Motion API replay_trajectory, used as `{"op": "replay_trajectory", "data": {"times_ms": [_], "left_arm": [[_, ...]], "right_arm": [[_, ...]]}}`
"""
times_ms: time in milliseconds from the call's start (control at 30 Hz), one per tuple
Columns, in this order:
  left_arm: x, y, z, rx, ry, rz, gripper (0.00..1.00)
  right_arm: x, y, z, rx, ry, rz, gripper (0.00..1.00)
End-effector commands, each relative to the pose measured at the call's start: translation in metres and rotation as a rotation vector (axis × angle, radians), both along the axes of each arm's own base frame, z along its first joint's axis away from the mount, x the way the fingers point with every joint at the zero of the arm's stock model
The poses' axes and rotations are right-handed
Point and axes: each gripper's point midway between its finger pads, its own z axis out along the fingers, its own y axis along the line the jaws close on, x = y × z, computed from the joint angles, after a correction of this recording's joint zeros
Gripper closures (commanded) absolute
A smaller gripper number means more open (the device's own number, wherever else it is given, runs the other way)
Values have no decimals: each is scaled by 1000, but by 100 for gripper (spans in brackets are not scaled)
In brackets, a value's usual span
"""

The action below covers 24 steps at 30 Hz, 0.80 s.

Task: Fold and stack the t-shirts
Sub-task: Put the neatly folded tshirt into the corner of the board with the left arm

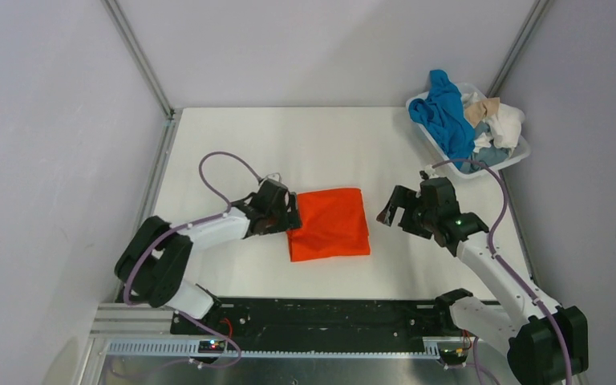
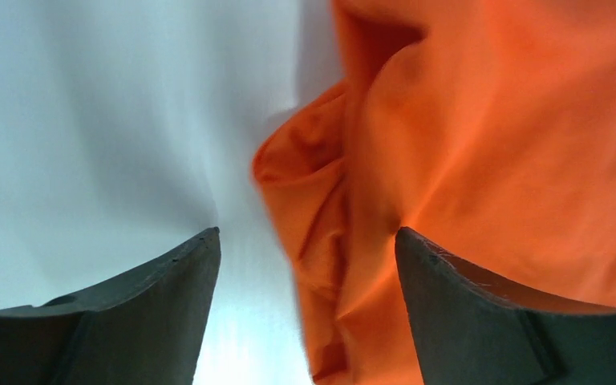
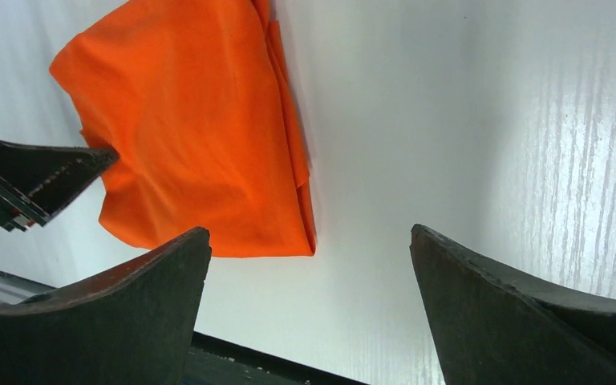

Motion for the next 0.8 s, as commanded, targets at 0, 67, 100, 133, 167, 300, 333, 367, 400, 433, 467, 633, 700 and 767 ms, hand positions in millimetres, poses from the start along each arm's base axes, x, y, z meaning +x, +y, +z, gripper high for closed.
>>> {"op": "replay_trajectory", "data": {"times_ms": [0,67,100,133,167,300,333,367,400,433,467,633,700,767], "left_arm": [[18,-23,6,-40,14,-20,21],[25,-28,-1,-29,30,-23,31],[30,-33,-4,-25,35,-30,37],[32,-35,-5,-25,39,-36,52],[38,-37,-7,-19,40,-36,59],[68,-22,2,-2,15,5,98],[75,-16,6,1,7,-3,99],[88,-4,13,-12,-1,19,100],[96,5,18,10,-19,0,100],[109,21,26,40,-43,27,100],[116,30,29,86,-64,-3,100],[172,98,43,244,-111,33,100],[195,122,45,250,-93,51,100],[219,147,51,240,-81,80,100]], "right_arm": [[0,-8,1,-21,-16,-31,1],[-1,-10,-2,-29,-9,-31,1],[0,-11,-3,-33,-10,-33,1],[0,-13,-4,-40,-9,-37,1],[0,-14,-5,-44,-9,-39,1],[1,-20,-6,-59,-11,-47,1],[2,-22,-6,-62,-11,-51,1],[2,-23,-6,-63,-9,-55,1],[1,-23,-8,-63,-4,-56,1],[1,-22,-8,-56,-6,-49,1],[0,-22,-10,-57,-5,-44,1],[0,-30,-14,-94,-1,-76,1],[-2,-34,-14,-105,-3,-93,1],[-6,-37,-18,-112,0,-100,0]]}}
